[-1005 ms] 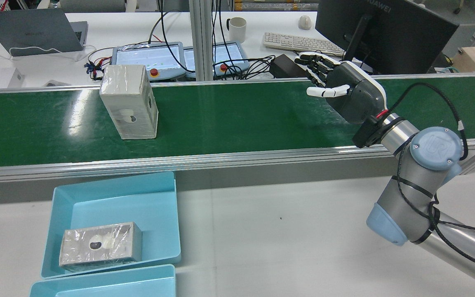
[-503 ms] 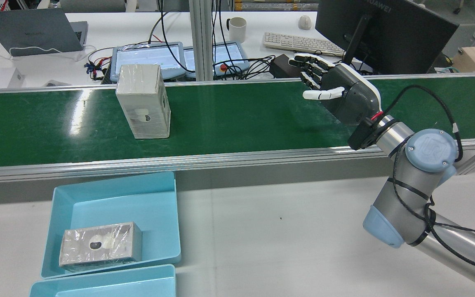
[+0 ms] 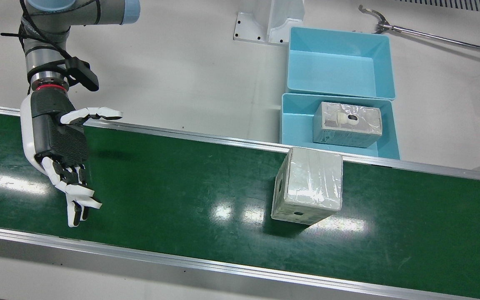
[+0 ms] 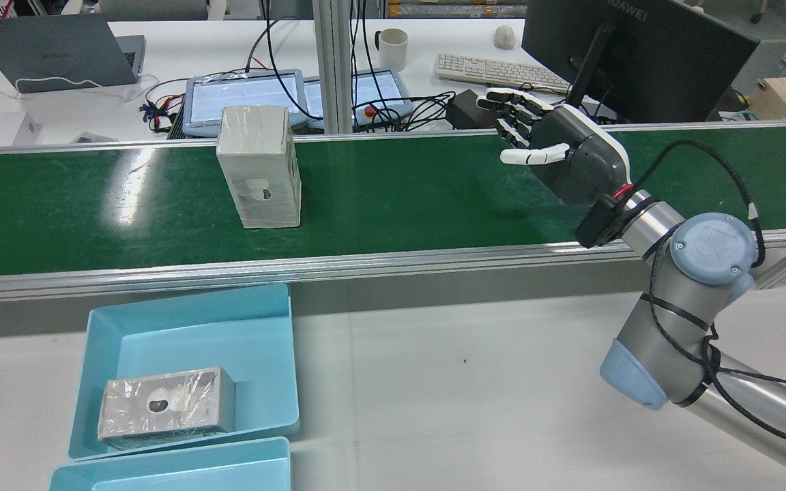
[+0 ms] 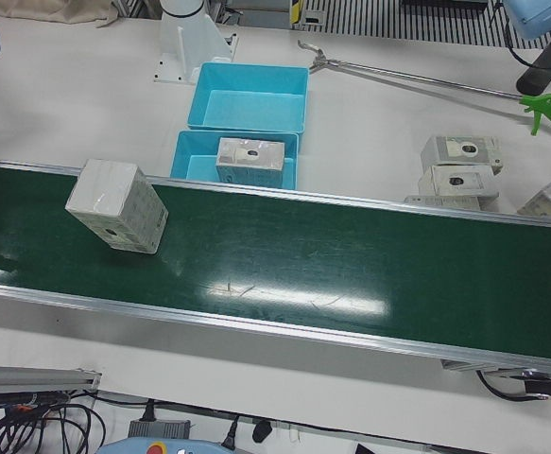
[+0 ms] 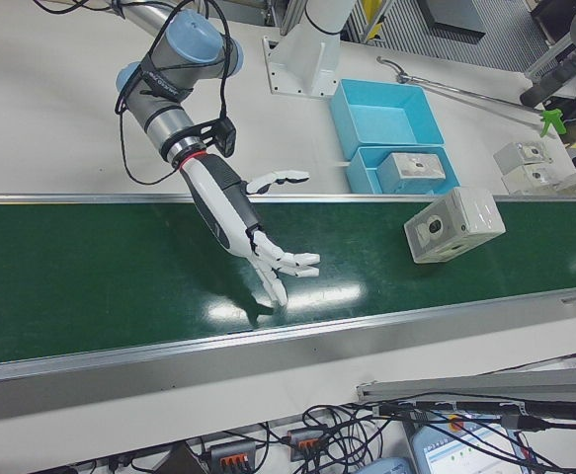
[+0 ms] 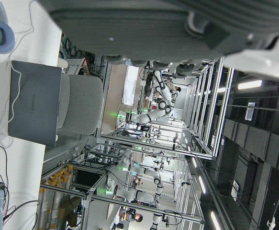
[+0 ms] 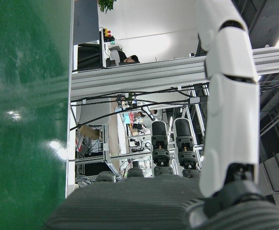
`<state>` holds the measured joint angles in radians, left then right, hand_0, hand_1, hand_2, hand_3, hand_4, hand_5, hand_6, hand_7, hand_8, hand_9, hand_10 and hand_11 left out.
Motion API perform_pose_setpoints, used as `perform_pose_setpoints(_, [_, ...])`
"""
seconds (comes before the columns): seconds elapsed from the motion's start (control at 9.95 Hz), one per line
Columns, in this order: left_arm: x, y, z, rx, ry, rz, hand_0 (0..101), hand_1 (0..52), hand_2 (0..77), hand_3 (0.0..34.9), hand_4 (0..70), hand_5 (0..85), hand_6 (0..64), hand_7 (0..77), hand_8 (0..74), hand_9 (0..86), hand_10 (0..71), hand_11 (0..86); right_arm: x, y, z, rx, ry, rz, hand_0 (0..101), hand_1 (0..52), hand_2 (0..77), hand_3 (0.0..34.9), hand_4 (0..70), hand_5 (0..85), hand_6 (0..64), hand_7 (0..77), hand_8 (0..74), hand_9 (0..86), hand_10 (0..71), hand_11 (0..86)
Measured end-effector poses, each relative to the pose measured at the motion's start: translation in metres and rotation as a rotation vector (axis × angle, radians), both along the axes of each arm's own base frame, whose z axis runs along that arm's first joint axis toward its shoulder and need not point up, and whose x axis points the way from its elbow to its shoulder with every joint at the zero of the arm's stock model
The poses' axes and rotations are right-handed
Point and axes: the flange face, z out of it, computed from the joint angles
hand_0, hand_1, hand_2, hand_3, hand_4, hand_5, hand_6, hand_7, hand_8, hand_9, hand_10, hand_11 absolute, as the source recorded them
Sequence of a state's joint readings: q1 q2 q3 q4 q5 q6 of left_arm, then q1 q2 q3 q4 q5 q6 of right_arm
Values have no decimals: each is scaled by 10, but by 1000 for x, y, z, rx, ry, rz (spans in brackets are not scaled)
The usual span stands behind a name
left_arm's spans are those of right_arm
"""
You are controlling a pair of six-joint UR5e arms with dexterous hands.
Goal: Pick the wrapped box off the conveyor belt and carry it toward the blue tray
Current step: 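Rotate the right hand palm toward the oncoming white wrapped box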
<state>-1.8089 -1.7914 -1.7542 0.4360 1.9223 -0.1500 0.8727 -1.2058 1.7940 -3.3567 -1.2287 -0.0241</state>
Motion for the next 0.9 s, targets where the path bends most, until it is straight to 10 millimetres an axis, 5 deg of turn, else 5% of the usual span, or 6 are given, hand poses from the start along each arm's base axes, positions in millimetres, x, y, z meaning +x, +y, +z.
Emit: perform_pose_setpoints(0.9, [0, 0, 0, 0, 0, 0, 0, 0, 11, 0, 0, 11, 0, 5, 5, 0, 5, 0, -3, -1, 6, -11, 9, -3, 481, 164, 185, 77, 109, 256, 44, 196, 0, 33, 0, 16])
